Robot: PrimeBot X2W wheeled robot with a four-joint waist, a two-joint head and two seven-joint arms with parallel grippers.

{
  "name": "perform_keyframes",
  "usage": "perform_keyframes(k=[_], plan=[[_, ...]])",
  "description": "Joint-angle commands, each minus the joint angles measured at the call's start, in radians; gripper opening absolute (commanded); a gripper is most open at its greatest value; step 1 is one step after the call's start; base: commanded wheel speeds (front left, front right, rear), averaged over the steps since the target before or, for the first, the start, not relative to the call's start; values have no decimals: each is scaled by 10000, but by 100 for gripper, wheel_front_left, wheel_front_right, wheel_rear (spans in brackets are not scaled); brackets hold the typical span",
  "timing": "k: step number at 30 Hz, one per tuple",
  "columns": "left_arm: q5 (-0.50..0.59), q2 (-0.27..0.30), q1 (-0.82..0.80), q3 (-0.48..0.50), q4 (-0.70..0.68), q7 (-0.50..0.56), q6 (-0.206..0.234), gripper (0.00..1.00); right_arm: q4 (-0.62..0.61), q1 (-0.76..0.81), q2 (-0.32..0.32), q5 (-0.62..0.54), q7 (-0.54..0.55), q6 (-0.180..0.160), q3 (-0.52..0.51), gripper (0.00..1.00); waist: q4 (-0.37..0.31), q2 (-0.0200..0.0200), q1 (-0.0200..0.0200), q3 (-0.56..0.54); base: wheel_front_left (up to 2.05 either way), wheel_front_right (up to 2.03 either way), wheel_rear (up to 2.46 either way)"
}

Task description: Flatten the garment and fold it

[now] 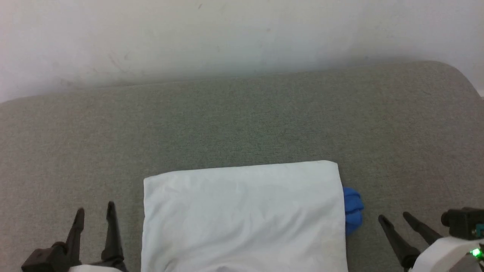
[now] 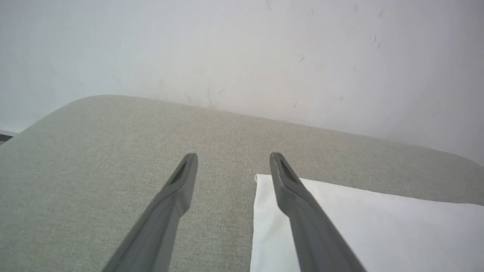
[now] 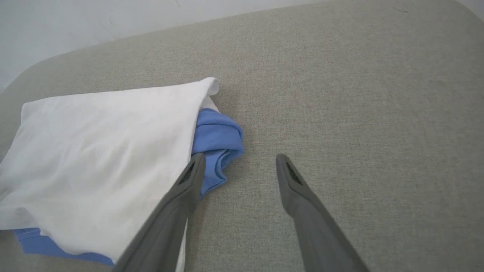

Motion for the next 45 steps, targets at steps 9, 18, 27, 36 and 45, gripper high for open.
perform_keyframes(k=[9,18,27,36,45], plan=[[1585,-323,-1055,-763,723,-1301,-499,100,1755,-1736,-135,674,1115,-7,778,100,631,0,0,301,0,0,0],[1997,-962,-1355,-733,930,-1318,-813,100,3466,-2683,-145,1152,1690,-7,1966,100,891,0,0,464,0,0,0],[2584,-1151,-1402,-571,1017,-1319,-1028,100,5114,-3174,-47,1554,3132,-7,3531,0,851,0,0,424,0,0,0],[2801,-1197,-1188,-317,1009,-1320,-1113,100,4091,-3443,-585,1701,2112,-7,3620,0,675,0,0,173,0,0,0],[2935,-1207,-876,-88,945,-1320,-1075,100,3151,-2128,-1461,1217,1829,-7,1078,0,397,0,0,-4,0,0,0]])
